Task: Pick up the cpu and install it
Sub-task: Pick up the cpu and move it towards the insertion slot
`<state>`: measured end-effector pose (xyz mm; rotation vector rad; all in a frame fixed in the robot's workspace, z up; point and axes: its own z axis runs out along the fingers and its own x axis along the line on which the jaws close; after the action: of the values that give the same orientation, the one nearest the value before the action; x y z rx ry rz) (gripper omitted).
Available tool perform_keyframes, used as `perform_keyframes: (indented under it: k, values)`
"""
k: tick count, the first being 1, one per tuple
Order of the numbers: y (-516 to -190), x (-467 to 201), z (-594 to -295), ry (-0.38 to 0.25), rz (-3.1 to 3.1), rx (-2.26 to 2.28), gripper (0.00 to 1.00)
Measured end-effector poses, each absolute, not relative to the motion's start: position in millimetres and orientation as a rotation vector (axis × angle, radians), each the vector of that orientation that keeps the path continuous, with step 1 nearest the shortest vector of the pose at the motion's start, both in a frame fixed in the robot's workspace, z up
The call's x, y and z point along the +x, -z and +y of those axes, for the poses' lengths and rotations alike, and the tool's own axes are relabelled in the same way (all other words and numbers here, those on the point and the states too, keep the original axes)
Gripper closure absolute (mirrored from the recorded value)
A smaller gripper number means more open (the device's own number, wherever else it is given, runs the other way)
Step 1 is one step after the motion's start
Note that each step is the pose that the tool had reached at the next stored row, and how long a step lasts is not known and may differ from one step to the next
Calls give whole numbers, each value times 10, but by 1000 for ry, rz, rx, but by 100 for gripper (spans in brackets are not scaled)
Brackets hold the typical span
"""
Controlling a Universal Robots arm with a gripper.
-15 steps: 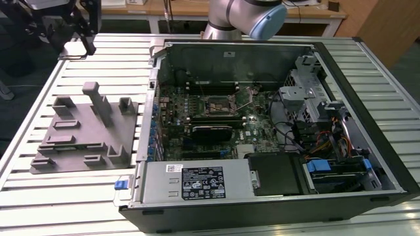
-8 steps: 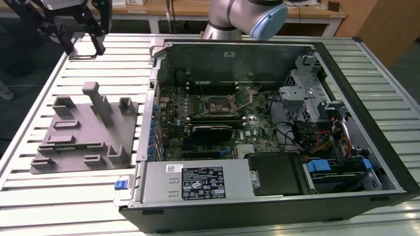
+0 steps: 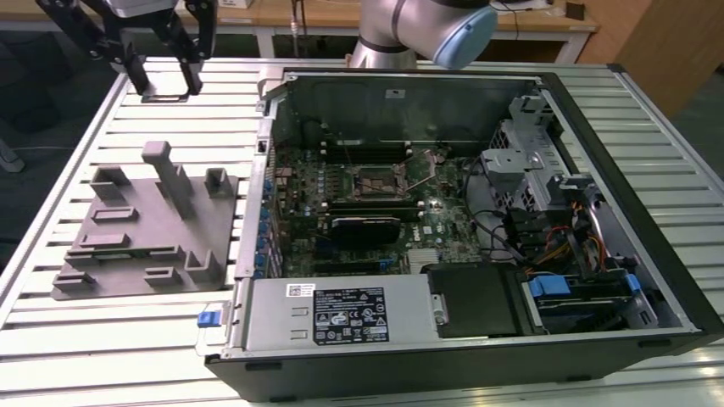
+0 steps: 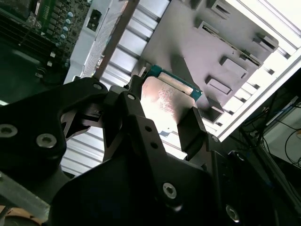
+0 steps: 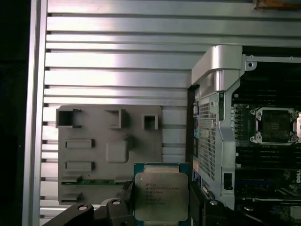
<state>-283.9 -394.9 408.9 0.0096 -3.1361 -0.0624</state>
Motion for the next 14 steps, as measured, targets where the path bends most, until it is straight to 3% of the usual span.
perform_keyframes:
  k: [14]
  values:
    - [-4083,-2456,-3936,63,-3136,10,46]
